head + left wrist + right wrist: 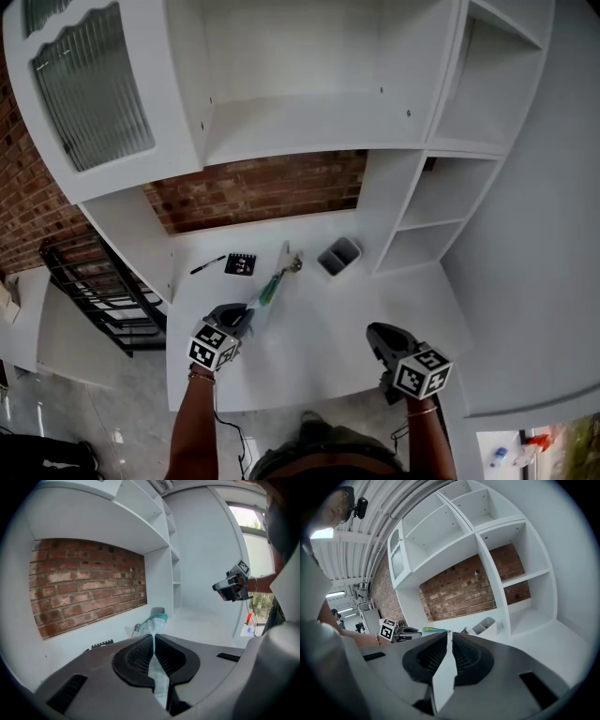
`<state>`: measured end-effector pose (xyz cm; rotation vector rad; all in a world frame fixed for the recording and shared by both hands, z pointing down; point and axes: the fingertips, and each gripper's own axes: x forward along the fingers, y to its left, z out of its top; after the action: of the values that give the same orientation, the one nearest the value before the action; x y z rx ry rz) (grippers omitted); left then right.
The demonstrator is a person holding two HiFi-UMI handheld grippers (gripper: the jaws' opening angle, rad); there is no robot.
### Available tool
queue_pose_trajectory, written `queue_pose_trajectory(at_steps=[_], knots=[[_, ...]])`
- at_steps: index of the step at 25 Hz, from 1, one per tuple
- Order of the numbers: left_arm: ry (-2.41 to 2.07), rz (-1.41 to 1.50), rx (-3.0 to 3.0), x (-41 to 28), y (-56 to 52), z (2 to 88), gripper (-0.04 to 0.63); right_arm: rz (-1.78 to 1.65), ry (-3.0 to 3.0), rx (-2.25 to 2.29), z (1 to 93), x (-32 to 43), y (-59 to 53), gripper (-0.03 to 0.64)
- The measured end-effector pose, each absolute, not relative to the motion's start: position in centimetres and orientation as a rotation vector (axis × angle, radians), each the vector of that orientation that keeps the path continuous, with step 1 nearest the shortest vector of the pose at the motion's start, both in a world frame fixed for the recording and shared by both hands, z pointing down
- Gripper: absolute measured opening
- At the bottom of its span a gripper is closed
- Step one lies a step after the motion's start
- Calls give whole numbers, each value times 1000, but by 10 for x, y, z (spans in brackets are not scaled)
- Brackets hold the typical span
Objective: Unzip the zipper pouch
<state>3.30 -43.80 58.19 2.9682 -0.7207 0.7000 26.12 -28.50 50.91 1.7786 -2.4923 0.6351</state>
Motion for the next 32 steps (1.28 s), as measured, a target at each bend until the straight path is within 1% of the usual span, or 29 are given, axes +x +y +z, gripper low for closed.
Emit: queue_pose_trajectory(at_steps=[9,10,12,13,16,32], knots=[[-591,516,2817,62,-418,596,11,652,-2472,1809,514,269,-282,25],[-565,511,2801,65,-414,599,15,652,-2471,1809,514,269,-282,25],[-533,496,2775,69,-407,604,60,652,-2471,1806,514,268,-280,23],[-526,484,2764,71,-405,605,72,652,-2470,1807,514,268,-279,25],[-525,456,2735,72,-402,608,84,658,-2473,1813,513,268,-277,24],[-622,355,2699,52,-392,601,87,645,-2517,1782,509,247,-269,23]])
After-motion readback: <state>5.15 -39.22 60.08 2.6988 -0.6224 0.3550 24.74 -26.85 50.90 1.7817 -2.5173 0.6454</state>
